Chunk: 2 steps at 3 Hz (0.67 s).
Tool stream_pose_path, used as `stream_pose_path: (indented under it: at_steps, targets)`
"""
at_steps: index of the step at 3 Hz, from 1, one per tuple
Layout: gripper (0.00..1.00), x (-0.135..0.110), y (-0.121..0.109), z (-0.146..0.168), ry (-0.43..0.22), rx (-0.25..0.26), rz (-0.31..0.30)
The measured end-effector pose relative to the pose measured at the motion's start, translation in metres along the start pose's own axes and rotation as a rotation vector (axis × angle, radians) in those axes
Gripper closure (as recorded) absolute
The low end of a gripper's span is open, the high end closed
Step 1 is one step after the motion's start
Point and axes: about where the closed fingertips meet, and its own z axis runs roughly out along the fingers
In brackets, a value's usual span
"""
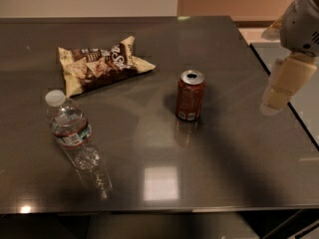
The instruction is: Move brown chip bag near water bottle
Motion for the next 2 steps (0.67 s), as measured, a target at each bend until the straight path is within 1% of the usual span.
stream_pose_path:
  at_steps: [1,2]
  targets:
    - [0.0,-0.033,-0.032,0.012,-0.05,0.03,-0.035]
    - [0.0,-0.07,-0.058,0.028,-0.092,0.038,-0.071]
